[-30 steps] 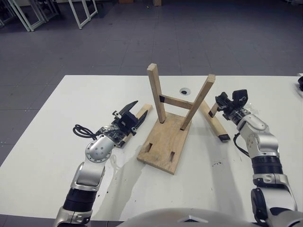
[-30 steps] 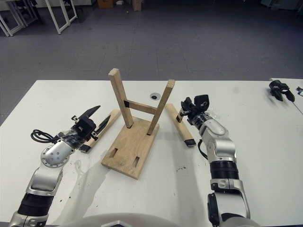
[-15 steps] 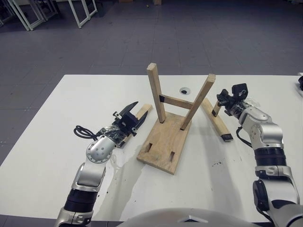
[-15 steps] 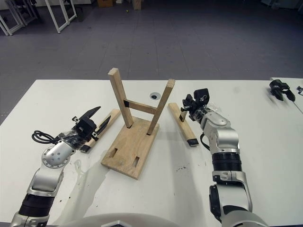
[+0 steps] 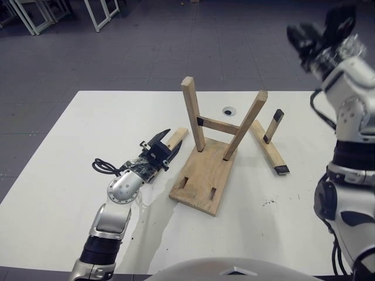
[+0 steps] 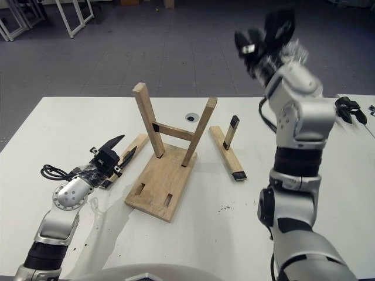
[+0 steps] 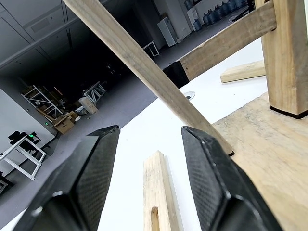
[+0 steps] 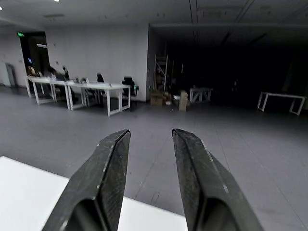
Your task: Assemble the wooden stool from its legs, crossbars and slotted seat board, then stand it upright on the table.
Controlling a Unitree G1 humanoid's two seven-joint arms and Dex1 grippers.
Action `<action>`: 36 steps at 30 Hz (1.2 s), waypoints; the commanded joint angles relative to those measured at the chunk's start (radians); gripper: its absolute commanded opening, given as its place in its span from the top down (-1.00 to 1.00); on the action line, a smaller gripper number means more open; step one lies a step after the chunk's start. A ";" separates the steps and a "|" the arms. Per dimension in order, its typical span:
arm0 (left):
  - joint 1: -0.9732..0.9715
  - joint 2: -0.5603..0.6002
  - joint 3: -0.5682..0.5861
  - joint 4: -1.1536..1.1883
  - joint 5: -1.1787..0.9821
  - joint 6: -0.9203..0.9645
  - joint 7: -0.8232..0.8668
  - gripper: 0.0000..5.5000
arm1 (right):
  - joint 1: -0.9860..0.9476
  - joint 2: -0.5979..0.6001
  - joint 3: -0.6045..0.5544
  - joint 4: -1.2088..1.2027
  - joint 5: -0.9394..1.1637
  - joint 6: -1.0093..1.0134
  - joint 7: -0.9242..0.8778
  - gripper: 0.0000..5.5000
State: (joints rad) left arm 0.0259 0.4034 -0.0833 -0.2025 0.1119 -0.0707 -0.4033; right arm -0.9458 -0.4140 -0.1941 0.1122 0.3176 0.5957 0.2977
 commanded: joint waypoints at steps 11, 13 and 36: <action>0.006 0.016 0.022 0.031 -0.012 0.000 -0.008 0.15 | 0.247 0.054 0.148 0.671 -0.168 -0.292 0.126 0.41; 0.013 0.014 0.020 0.030 -0.011 0.001 -0.005 0.15 | 0.214 0.060 0.107 0.511 -0.113 -0.225 0.121 0.41; 0.055 0.005 0.020 0.005 -0.010 0.004 0.005 0.15 | 0.920 0.021 -0.009 -0.277 0.036 0.121 0.061 -0.36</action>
State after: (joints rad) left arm 0.0770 0.4090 -0.0644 -0.1911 0.1004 -0.0737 -0.4045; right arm -0.0534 -0.3929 -0.2376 -0.1946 0.3841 0.7487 0.3469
